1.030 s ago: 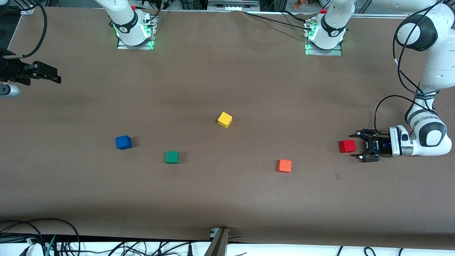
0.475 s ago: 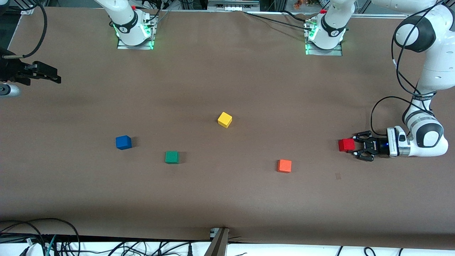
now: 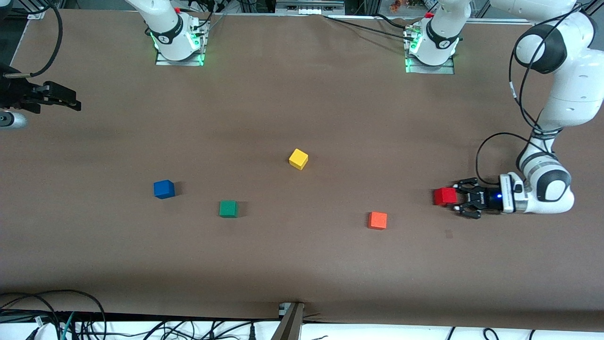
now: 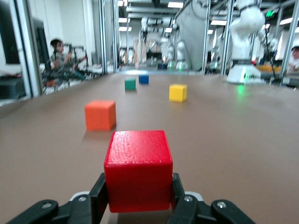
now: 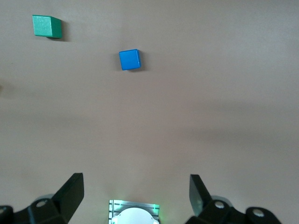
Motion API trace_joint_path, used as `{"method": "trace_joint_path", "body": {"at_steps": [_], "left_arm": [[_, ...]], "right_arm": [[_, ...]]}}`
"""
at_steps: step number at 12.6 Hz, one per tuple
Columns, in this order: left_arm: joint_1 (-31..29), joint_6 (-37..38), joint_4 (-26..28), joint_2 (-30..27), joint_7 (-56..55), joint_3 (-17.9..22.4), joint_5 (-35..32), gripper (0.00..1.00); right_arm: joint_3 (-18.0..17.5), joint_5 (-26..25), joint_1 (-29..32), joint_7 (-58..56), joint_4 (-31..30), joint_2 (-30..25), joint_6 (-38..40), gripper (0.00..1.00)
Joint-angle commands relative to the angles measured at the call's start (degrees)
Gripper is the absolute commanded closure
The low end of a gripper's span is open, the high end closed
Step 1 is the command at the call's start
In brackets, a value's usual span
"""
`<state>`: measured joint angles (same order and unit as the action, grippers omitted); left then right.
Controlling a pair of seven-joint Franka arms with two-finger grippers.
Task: Pass red block to right arm, stack on blue
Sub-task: 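Lift the red cube with the left gripper while the right gripper reaches in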
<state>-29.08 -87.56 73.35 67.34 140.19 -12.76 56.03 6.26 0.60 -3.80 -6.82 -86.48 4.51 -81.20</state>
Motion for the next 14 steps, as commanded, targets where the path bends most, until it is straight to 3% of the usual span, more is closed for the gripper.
{"method": "trace_joint_path", "body": {"at_steps": [1,4,7,10,11,14], "left_arm": [[4.36,3.79,0.21,-0.2,1.76,-1.29,4.52,1.0],[7.8,3.46,2.06,-0.37,-4.03,-7.6,10.05,1.0],[14.03,1.61,3.02,-0.63,-5.19,-8.16,20.75,1.0],[20.18,-3.65,2.94,-1.51,-5.1,-9.12,25.43,1.0],[22.03,-5.15,3.03,-1.51,-5.1,-10.43,27.71,1.0],[28.0,-8.58,2.94,-1.77,-4.66,-12.11,39.03,1.0]], "right_arm": [[-0.28,0.28,0.55,0.23,1.05,0.5,0.25,0.0],[-0.37,0.28,0.55,0.14,1.05,0.68,0.07,0.0],[-0.37,0.28,0.63,-0.74,1.05,0.77,-0.1,0.0],[-0.55,0.72,0.11,-0.21,1.05,2.52,-0.1,0.0],[-0.55,1.5,-0.68,-0.21,0.87,2.96,-0.02,0.0],[-0.46,10.27,-1.21,-0.38,0.87,4.1,0.07,0.0]]}}
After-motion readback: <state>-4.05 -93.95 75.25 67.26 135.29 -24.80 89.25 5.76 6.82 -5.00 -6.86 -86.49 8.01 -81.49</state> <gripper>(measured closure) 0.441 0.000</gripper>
